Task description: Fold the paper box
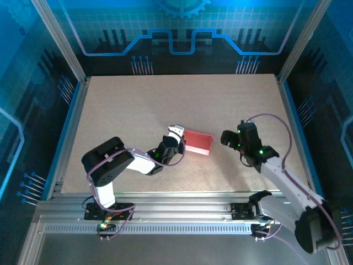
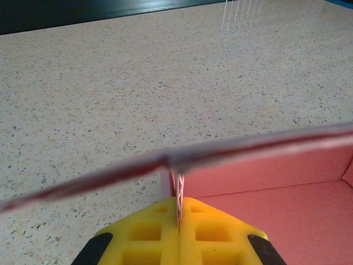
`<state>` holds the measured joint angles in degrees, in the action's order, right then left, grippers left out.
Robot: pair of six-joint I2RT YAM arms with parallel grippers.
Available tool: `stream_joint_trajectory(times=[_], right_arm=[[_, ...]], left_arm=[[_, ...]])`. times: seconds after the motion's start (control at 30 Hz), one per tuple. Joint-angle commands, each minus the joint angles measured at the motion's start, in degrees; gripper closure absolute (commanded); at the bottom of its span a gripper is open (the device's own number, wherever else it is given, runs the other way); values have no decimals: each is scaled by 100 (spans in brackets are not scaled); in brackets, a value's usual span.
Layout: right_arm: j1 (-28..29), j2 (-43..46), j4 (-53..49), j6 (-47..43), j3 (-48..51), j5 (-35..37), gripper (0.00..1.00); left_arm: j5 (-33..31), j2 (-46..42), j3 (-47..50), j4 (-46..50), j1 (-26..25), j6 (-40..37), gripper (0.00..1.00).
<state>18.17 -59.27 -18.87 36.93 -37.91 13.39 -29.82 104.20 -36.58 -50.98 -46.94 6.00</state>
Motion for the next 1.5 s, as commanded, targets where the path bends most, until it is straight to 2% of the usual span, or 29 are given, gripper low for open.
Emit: stream_joint_trajectory(times=[0.0, 0.2, 0.43, 0.5, 0.67, 0.7, 0.9, 1.03, 1.13, 1.2, 1.33, 1.47], right_arm=[[-81, -604, 390, 210, -625, -1227, 10], [203, -1480, 362, 143, -1215, -1395, 9], [491, -1839, 331, 86, -1095, -1216, 10], [557, -1910, 340, 118, -1000, -1211, 10], [752, -2118, 432, 203, -791, -1084, 10], [772, -2162, 446, 224, -775, -1076, 10], [835, -2329, 494, 315, -754, -947, 11], [828, -2461, 457, 333, -849, -921, 11], [829, -2583, 405, 317, -958, -900, 11], [828, -2657, 402, 322, -1021, -910, 11], [815, -2813, 459, 349, -1099, -991, 11], [782, -2908, 458, 302, -1157, -1012, 11]], left_arm=[[-20, 184, 54, 212, 4, -29, 96], [29, 237, 89, 176, -5, -19, 93], [69, 311, 132, 116, -13, 42, 89], [86, 304, 163, 107, -25, 60, 81], [160, 191, 345, 31, -71, 158, 80], [198, 153, 390, 20, -83, 183, 76], [535, -190, 766, 28, -132, 280, 39], [1106, -526, 969, 8, -131, 124, 14], [1752, -926, 985, 460, -123, -184, 1], [2083, -1224, 948, 1110, -123, -260, 1], [2597, -1777, 1170, 1756, -57, -208, 1], [3670, -2553, 1449, 2047, 190, 364, 1]])
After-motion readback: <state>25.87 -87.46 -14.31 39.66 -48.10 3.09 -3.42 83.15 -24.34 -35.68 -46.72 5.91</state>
